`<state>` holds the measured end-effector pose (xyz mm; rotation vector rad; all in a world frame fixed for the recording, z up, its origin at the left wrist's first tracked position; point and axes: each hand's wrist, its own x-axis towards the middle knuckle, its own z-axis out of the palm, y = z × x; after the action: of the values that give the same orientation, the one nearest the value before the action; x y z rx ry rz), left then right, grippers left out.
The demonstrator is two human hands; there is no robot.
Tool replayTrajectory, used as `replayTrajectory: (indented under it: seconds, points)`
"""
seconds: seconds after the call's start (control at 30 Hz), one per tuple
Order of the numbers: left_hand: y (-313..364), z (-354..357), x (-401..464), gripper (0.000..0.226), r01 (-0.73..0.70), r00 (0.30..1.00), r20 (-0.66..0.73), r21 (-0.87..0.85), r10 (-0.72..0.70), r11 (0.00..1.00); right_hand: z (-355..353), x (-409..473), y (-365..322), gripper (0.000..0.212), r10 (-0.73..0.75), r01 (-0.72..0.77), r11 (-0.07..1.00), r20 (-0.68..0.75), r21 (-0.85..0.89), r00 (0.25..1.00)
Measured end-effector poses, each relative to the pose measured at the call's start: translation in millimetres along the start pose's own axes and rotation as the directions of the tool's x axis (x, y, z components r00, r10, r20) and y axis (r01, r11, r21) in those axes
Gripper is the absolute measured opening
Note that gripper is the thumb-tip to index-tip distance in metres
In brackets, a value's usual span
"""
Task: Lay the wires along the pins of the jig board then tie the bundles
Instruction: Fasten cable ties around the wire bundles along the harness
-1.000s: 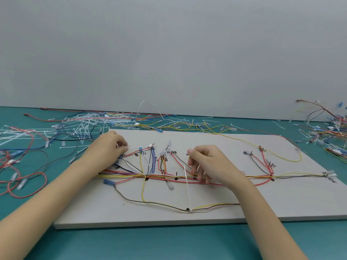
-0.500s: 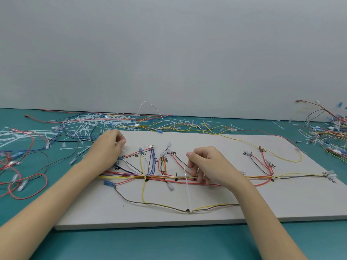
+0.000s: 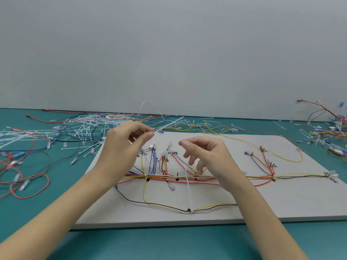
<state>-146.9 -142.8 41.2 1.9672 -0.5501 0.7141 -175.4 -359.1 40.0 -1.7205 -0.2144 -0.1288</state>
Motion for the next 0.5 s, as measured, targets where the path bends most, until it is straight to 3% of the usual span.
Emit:
replayTrajectory:
  seconds: [0.17, 0.5]
  points:
    - [9.7, 10.9, -10.3, 0.012, 0.003, 0.998, 0.06, -0.089, 0.003, 0.996, 13.1, -3.7, 0.8, 0.015, -0.013, 0.012, 0.999, 0.04, 0.039, 0.999]
    - [15.5, 23.6, -24.8, 0.009, 0.082, 0.99, 0.127, -0.219, -0.055, 0.972, 17.9, -3.0, 2.7, 0.007, 0.019, -0.014, 0.984, -0.026, 0.176, 0.999]
